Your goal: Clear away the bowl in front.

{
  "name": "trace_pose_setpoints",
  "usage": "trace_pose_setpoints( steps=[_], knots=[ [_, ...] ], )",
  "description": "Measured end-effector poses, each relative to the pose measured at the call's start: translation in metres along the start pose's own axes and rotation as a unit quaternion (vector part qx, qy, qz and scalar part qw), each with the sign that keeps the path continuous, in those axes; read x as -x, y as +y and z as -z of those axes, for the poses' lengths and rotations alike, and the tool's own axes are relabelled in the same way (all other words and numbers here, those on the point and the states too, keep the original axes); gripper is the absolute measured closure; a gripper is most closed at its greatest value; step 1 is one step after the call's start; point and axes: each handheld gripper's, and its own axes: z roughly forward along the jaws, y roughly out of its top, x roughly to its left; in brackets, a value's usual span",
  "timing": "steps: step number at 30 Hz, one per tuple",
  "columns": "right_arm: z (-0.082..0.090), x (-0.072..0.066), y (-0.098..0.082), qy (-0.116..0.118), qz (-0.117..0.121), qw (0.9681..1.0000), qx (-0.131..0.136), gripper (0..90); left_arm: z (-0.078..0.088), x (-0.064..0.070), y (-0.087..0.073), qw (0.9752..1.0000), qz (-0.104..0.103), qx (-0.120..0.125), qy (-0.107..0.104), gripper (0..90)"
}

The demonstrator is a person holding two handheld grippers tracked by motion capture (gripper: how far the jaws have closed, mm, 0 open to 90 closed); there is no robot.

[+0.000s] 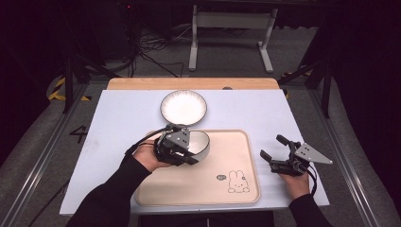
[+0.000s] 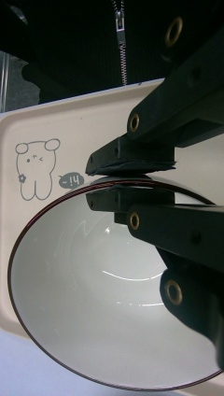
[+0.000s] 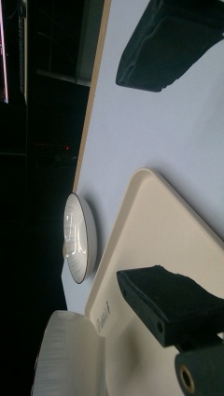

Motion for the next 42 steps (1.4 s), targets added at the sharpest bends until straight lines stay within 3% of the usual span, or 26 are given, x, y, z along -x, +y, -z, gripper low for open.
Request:
trace_pose_setpoints(
  steps=[5, 15, 26, 42],
  knots=[
    [0.000, 0.000, 0.000, 0.001, 0.000, 1.0000, 0.000, 7.2, -0.013, 0.000, 0.001, 0.9998, -0.001, -0.014, -0.011, 81.5],
    [0.000, 0.000, 0.000, 0.001, -0.001, 1.0000, 0.001, 7.3, -0.024, 0.000, 0.001, 0.9995, -0.003, -0.028, -0.016, 81.5],
    [0.000, 0.000, 0.000, 0.001, -0.001, 1.0000, 0.002, 7.2, -0.029, 0.000, 0.001, 0.9986, -0.009, -0.052, -0.010, 81.3],
    [0.000, 0.000, 0.000, 0.002, -0.001, 1.0000, 0.002, 7.2, -0.033, 0.002, 0.000, 0.9980, -0.009, -0.059, -0.021, 81.4]
  ],
)
